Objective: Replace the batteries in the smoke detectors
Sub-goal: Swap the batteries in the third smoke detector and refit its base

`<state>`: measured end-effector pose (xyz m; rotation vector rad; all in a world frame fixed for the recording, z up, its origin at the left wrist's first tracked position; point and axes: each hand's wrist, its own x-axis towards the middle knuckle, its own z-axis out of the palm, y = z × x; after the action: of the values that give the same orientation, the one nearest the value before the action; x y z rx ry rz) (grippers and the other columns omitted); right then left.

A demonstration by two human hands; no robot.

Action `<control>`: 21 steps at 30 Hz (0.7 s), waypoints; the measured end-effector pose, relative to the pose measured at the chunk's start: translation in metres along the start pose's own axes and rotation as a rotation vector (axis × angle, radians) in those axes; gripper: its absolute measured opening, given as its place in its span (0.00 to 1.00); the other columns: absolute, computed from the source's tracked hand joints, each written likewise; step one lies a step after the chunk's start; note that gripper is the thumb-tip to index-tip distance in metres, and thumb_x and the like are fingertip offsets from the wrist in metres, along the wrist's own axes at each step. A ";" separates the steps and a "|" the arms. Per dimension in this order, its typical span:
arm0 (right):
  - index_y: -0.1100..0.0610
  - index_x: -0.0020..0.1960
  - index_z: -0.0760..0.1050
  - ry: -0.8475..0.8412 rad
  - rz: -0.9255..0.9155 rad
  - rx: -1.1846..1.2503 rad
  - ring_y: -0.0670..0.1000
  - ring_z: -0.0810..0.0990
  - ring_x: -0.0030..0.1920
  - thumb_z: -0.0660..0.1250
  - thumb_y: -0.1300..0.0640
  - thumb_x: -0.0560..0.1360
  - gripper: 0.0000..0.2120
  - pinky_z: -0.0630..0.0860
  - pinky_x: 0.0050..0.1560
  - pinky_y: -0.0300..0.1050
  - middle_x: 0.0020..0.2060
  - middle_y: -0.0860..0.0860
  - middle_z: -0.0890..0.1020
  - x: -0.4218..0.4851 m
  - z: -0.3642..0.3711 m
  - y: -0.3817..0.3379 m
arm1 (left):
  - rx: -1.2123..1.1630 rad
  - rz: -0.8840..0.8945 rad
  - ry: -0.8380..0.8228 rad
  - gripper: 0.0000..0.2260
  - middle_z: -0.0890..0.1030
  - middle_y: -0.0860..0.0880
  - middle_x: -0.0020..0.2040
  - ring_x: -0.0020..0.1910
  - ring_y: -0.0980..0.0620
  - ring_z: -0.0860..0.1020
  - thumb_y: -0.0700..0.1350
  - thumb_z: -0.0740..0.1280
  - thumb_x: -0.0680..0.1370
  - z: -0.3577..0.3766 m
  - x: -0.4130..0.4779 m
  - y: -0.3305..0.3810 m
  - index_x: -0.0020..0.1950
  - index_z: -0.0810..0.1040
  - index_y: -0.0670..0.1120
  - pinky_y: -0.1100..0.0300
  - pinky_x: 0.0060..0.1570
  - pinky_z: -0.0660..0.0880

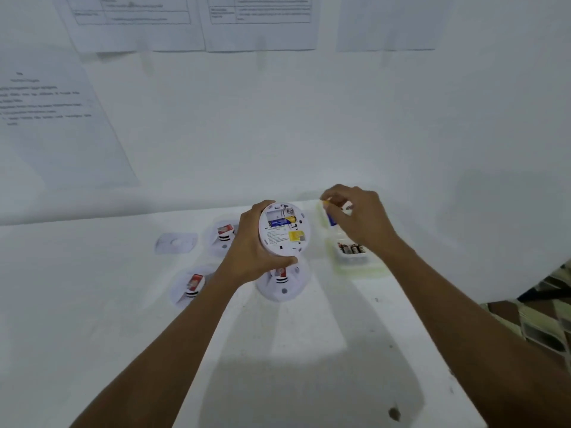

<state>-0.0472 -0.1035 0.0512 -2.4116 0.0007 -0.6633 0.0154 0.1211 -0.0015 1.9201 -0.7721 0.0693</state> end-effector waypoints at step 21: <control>0.50 0.48 0.79 -0.215 0.179 0.024 0.44 0.82 0.43 0.67 0.58 0.77 0.05 0.77 0.49 0.35 0.46 0.47 0.84 -0.021 -0.041 0.052 | 0.005 -0.018 0.032 0.45 0.70 0.58 0.63 0.64 0.59 0.68 0.50 0.83 0.58 0.064 -0.003 0.030 0.69 0.63 0.55 0.57 0.66 0.69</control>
<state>-0.0757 -0.1659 0.0392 -2.4134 0.1176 -0.3196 -0.0218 0.0609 -0.0094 1.9258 -0.7337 0.0901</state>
